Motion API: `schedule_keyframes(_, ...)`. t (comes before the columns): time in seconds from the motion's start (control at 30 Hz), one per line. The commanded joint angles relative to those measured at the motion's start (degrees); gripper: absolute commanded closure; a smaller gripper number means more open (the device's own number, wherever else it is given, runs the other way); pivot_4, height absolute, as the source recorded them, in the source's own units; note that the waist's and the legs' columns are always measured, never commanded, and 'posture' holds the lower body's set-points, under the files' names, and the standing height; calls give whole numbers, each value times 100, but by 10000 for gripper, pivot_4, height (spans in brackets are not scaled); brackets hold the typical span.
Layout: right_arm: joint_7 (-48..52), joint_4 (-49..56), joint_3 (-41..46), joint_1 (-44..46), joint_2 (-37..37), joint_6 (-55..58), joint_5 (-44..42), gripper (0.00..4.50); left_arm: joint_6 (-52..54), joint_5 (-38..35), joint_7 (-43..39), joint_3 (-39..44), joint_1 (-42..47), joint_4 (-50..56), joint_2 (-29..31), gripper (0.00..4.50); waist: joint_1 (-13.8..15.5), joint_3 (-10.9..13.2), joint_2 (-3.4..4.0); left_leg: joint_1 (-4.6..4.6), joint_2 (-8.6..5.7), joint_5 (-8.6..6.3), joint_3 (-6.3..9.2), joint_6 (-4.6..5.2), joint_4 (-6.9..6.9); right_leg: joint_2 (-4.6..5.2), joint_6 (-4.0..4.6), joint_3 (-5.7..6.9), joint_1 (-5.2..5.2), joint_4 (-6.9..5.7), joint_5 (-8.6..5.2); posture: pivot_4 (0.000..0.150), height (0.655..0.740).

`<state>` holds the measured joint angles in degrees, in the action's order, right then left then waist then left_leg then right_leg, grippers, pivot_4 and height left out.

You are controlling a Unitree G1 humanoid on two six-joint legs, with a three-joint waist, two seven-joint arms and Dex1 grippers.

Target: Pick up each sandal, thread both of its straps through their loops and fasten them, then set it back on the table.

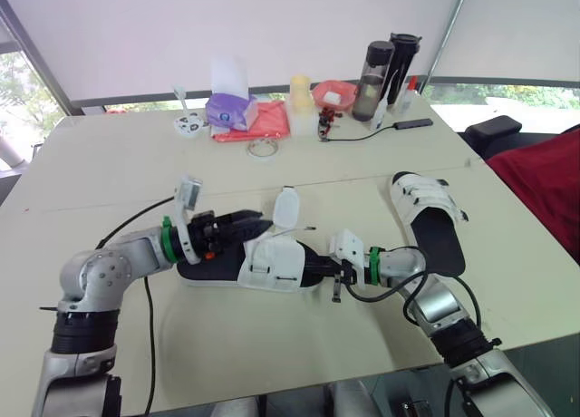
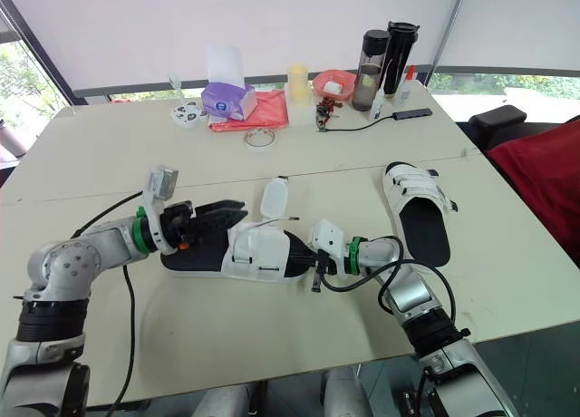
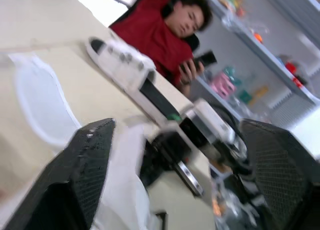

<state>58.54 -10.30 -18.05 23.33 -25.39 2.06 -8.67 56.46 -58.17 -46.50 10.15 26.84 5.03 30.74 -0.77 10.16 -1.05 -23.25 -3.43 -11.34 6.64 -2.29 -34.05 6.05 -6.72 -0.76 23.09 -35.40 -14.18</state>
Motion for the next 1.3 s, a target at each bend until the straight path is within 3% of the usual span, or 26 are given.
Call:
schedule_keyframes(0.03,-59,-404,-188,-148,-71,198,381,45000,-270,199,-36,49,148,137,85,4801,-4,0,0,0,0,0,-2,0,0,0,0,0,0,0,0,1500,7400)
schedule_keyframes(0.17,-42,-455,-199,-116,-78,168,392,45000,-1492,1800,-321,-909,431,188,501,4801,2,0,0,0,-5,1,-6,-2,0,-8,4,-1,-1,2,3,1500,7400)
schedule_keyframes(0.3,-51,-512,-199,-79,-48,143,403,45000,-2405,2689,-903,-1512,834,303,802,4801,0,0,-1,0,-1,1,-6,-4,0,-13,7,-3,-3,6,4,1500,7400)
schedule_keyframes(0.53,-122,-491,-211,-137,-16,90,413,45000,-2538,3054,-1034,-1710,801,1057,948,4801,-18,0,0,-1,12,1,-5,-3,5,-16,7,-4,0,6,4,1500,7400)
schedule_keyframes(0.87,-181,-555,-280,-94,82,48,454,45000,-3365,4878,-616,-2667,465,1324,994,4801,-16,-1,-1,4,13,2,-6,-3,2,-19,6,-4,-5,3,4,1500,7400)
schedule_keyframes(1.23,-188,-691,-289,-21,132,-45,506,45000,-2782,5429,-437,-3126,712,1384,643,4801,-33,0,-1,22,24,2,-3,-2,2,-48,2,-4,-11,-11,1,1500,7400)
schedule_keyframes(1.3,-199,-613,-276,-47,139,-16,495,45000,-2773,5628,-257,-3152,824,1147,526,9925,-28,0,-1,35,24,2,-4,-2,2,-48,1,-4,-25,-9,0,1500,7400)
